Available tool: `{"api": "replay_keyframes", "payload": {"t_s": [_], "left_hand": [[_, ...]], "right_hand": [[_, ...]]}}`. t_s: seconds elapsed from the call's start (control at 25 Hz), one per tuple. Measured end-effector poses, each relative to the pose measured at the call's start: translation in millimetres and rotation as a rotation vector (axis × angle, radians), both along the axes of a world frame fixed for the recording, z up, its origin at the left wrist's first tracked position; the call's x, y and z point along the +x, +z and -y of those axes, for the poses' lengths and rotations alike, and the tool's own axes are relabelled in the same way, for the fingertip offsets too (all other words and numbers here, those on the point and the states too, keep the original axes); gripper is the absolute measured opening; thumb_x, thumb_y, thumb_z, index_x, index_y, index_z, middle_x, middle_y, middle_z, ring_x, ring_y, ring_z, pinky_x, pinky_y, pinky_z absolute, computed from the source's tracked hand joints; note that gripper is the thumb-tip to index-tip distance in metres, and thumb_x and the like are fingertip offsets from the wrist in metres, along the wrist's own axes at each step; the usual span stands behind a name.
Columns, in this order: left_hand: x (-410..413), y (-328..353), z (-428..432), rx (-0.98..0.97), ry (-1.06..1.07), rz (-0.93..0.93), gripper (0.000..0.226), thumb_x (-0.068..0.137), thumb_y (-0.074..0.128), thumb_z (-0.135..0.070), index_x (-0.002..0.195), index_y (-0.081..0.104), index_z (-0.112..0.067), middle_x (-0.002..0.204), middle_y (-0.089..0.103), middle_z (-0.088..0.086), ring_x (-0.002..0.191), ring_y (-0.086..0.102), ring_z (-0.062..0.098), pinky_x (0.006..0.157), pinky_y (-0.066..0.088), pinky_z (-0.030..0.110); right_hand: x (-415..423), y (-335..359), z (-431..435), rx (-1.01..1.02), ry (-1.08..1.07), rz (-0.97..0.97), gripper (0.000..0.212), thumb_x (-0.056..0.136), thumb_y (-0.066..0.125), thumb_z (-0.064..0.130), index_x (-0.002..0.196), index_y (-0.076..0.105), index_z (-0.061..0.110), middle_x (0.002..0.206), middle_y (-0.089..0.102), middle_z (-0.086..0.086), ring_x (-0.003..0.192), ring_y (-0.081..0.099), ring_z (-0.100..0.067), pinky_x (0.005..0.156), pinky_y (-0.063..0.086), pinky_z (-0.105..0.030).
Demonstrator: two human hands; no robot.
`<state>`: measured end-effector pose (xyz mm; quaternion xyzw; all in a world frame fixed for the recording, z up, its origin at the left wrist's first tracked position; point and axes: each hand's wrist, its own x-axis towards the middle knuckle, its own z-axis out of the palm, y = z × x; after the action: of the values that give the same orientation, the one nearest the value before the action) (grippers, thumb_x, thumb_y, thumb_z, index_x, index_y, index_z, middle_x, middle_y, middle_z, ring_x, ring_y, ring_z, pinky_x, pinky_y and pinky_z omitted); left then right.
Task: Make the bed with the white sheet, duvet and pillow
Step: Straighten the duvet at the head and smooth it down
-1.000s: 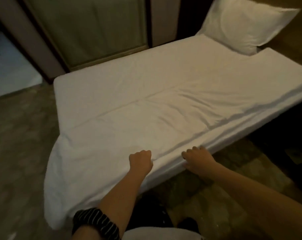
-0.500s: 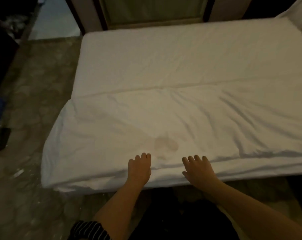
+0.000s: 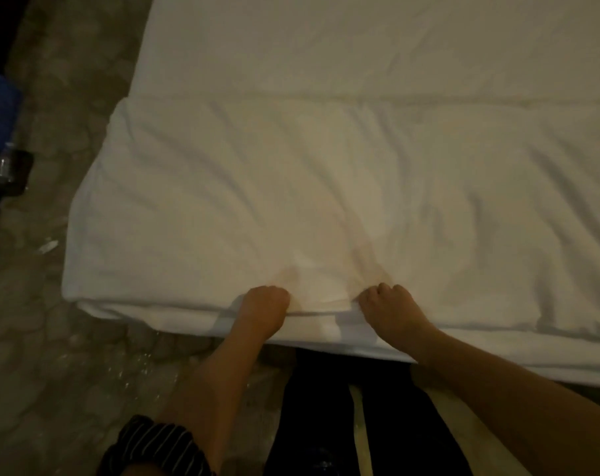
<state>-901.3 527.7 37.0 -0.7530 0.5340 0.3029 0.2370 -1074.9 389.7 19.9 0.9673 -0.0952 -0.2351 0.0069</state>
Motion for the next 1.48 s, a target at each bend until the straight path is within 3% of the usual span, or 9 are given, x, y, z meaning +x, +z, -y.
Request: {"api": "replay_keyframes", "payload": {"t_s": [0.2,0.36,0.44,0.56,0.72,0.88,1.24,1.36,1.48], "left_hand": [[-9.7,14.0,-32.5,0.089,-0.012,-0.02,0.028,0.098,0.04,-0.009,0.124,0.047,-0.005,0.127,0.053,0.014,0.117,0.053,0.029,0.093,0.04,0.034],[-12.7,-8.2,-33.2,0.078,0.104,-0.058,0.029,0.096,0.043,-0.005,0.124,0.048,-0.004,0.126,0.054,0.014,0.117,0.053,0.029,0.094,0.042,0.036],[-5.6,-19.6,-41.7,-0.15,0.075,-0.029,0.032,0.077,0.072,-0.014,0.106,0.06,-0.007,0.101,0.063,0.011,0.092,0.064,0.023,0.07,0.051,0.028],[7.2,-29.0,-71.3,-0.229,0.078,-0.051,0.062,0.03,0.091,-0.02,0.077,0.052,-0.016,0.059,0.056,-0.001,0.049,0.055,0.015,0.035,0.035,0.018],[40.7,-27.1,-102.3,-0.375,0.12,0.087,0.078,0.03,0.09,-0.023,0.09,0.041,-0.014,0.071,0.058,0.006,0.058,0.056,0.023,0.038,0.039,0.026],[101.2,-17.1,-133.0,-0.396,0.219,0.263,0.074,0.035,0.087,-0.015,0.093,0.042,-0.01,0.078,0.058,0.013,0.063,0.056,0.03,0.045,0.042,0.029],[240.1,-41.6,-230.0,-0.312,0.186,0.308,0.036,0.051,0.09,-0.022,0.074,0.064,-0.012,0.066,0.061,0.006,0.055,0.057,0.021,0.043,0.037,0.025],[261.7,-35.0,-253.8,-0.209,0.179,0.176,0.014,0.09,0.062,-0.02,0.1,0.062,-0.01,0.099,0.065,0.007,0.088,0.063,0.021,0.067,0.045,0.028],[251.7,-19.0,-280.2,-0.423,0.173,0.021,0.028,0.054,0.087,-0.011,0.068,0.063,-0.011,0.065,0.064,0.004,0.054,0.061,0.015,0.045,0.044,0.023]], "right_hand": [[-23.0,2.3,-13.8,0.171,0.073,0.04,0.024,0.041,0.078,0.031,0.06,0.069,0.018,0.053,0.059,0.002,0.043,0.056,-0.011,0.035,0.033,-0.017],[-16.5,-32.1,-26.9,0.199,-0.021,0.068,0.046,0.011,0.091,0.022,0.047,0.063,0.012,0.041,0.052,-0.007,0.033,0.052,-0.014,0.033,0.035,-0.017],[-10.4,-40.5,-25.4,0.183,-0.039,0.098,0.042,0.018,0.09,0.022,0.051,0.065,0.014,0.043,0.053,-0.004,0.035,0.053,-0.017,0.038,0.04,-0.021],[-9.0,-37.6,-29.4,0.172,-0.036,0.191,0.03,0.045,0.072,0.042,0.063,0.068,0.018,0.055,0.061,-0.001,0.046,0.058,-0.018,0.043,0.041,-0.024],[30.5,-26.7,-61.9,0.17,0.045,0.455,0.04,0.063,0.041,0.04,0.088,0.058,0.013,0.07,0.06,-0.004,0.055,0.055,-0.025,0.042,0.034,-0.028],[97.1,-13.6,-110.8,0.192,0.071,0.494,0.051,0.054,0.075,0.039,0.096,0.058,0.014,0.075,0.059,-0.005,0.057,0.053,-0.025,0.045,0.033,-0.029],[256.1,-33.0,-224.2,-0.054,-0.045,0.352,0.045,0.037,0.088,0.03,0.071,0.064,0.014,0.057,0.053,-0.004,0.045,0.049,-0.021,0.046,0.02,-0.025],[266.7,-24.5,-229.5,-0.006,0.028,0.358,0.044,0.026,0.092,0.027,0.055,0.062,0.014,0.044,0.049,-0.001,0.034,0.045,-0.017,0.045,0.015,-0.019],[254.1,-9.7,-237.9,0.067,0.103,0.36,0.046,0.026,0.092,0.033,0.058,0.064,0.015,0.048,0.053,0.001,0.035,0.048,-0.016,0.037,0.022,-0.016]]}}
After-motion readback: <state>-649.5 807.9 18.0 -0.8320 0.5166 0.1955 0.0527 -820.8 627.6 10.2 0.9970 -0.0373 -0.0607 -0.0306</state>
